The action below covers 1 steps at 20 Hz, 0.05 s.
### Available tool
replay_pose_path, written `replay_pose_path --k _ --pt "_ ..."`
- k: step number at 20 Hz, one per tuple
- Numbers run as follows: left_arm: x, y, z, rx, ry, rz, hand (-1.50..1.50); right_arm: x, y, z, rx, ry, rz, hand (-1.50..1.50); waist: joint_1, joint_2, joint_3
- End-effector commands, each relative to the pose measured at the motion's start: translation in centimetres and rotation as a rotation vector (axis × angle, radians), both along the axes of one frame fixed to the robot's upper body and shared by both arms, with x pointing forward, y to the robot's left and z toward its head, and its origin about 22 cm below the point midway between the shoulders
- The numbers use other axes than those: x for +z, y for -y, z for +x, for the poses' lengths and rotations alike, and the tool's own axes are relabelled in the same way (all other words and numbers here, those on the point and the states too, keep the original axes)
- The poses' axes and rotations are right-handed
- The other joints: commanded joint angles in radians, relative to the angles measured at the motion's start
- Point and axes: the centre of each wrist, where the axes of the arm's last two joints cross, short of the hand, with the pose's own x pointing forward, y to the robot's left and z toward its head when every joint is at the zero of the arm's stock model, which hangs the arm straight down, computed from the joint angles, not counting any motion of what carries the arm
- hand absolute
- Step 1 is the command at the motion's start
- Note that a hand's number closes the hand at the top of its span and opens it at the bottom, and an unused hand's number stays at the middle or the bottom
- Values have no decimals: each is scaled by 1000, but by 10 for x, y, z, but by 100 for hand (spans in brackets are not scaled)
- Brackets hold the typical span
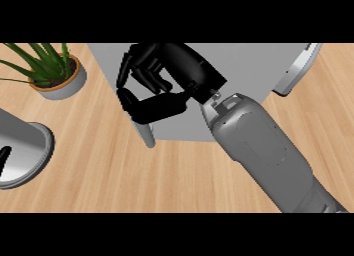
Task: Pick up the wine, place it into the cabinet and close the cabinet
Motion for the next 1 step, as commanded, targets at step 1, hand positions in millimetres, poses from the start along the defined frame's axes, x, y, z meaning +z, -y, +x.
replay_pose_path --k 1 --pt "-8 7 9 13 -12 -7 -150 8 55 44 -267 -19 -4 150 -25 46 18"
